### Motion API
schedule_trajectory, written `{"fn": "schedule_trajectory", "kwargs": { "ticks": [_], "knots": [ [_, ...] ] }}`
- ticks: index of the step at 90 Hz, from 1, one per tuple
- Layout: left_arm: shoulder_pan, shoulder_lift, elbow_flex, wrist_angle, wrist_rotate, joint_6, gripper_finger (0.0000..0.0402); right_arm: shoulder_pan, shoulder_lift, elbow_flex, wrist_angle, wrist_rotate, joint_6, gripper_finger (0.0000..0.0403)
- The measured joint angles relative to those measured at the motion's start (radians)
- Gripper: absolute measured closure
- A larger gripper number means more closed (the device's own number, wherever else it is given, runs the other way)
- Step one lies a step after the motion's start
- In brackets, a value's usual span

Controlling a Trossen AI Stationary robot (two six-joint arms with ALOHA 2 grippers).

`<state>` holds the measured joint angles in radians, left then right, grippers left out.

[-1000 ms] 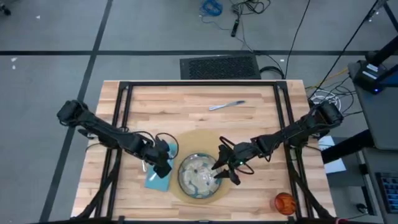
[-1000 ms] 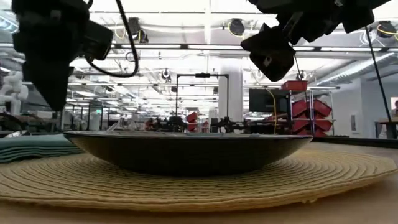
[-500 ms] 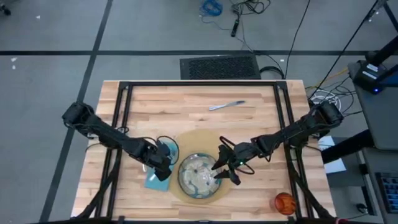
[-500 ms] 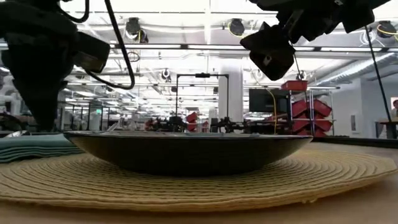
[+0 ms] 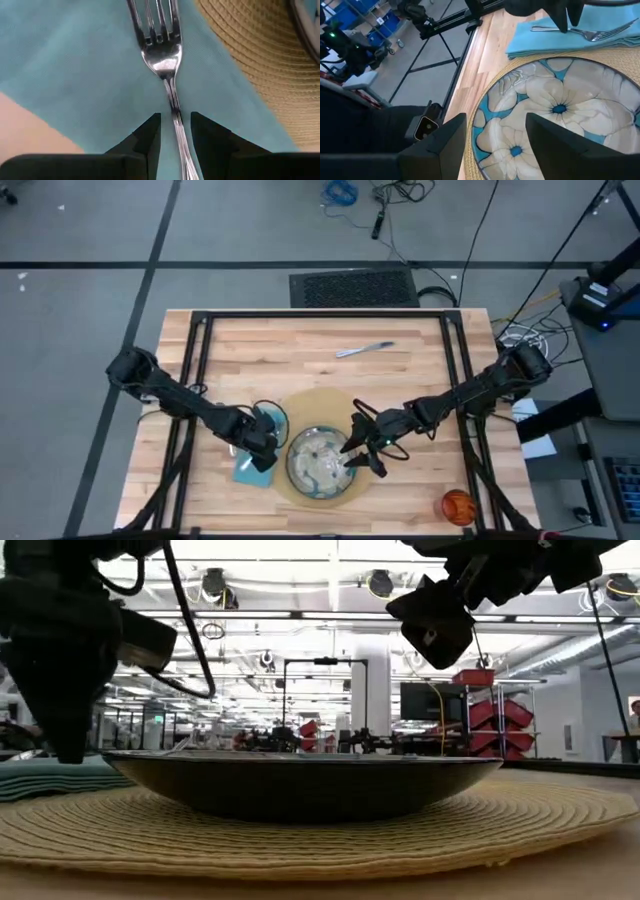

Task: Set table place
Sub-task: Put the silver fork on the blue napkin

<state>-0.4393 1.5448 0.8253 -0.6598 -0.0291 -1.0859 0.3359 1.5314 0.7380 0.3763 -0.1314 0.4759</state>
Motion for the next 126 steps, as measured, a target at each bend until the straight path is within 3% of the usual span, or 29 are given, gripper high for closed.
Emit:
{"fn": "schedule_trajectory", "kwargs": {
  "ticks": [20, 36, 67, 89, 117, 126],
  "knots": [
    [0.0, 0.008, 0.0, -0.002, 0.028, 0.028, 0.0319, 0.0, 0.0, 0.0, 0.0, 0.0, 0.0, 0.0206],
    [-0.001, 0.008, 0.0, 0.0, 0.028, 0.075, 0.0391, -0.001, 0.0, 0.0, 0.0, 0.0, -0.001, 0.0206],
    [-0.001, -0.035, 0.048, -0.043, -0.028, 0.066, 0.0401, -0.001, 0.0, 0.0, 0.0, -0.001, -0.006, 0.0206],
    [0.006, -0.086, 0.163, -0.202, -0.051, -0.073, 0.0401, -0.001, 0.0, 0.0, -0.005, -0.002, -0.012, 0.0206],
    [0.005, -0.101, 0.142, -0.212, 0.053, -0.27, 0.0401, 0.018, 0.0, 0.0, -0.017, -0.004, -0.04, 0.0206],
    [0.006, -0.102, 0.14, -0.214, 0.016, -0.27, 0.0401, 0.029, 0.0, 0.0, -0.019, -0.006, -0.05, 0.0206]
  ]
}}
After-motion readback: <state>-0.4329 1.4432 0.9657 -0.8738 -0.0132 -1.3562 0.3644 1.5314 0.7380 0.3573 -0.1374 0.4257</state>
